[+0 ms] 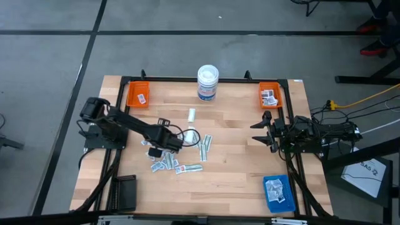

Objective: Pick & Place First Aid Supplies
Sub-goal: Put the orange ointment pack into the left orange bin

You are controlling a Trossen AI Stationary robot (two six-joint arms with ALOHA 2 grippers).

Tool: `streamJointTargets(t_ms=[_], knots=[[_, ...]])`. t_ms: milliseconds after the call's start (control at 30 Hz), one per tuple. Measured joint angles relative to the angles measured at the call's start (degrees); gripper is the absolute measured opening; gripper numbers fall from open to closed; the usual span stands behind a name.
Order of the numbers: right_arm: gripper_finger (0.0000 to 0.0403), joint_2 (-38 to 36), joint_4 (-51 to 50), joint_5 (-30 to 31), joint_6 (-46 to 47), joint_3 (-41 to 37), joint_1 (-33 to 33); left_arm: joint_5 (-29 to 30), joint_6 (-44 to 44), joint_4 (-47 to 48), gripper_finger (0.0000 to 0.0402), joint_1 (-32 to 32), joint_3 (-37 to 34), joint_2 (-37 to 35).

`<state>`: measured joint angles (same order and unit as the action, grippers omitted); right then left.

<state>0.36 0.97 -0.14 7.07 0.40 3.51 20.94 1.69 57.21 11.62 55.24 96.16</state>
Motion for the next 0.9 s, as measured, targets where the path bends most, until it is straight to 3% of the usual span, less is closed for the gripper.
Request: streamJointTargets(t_ms=[900], knots=[[0.0245,0.00,0.00,0.03,0.00,0.00,0.00,1.80,-4.21,-5.70,0.0129,-3.29,-4.50,2.18]])
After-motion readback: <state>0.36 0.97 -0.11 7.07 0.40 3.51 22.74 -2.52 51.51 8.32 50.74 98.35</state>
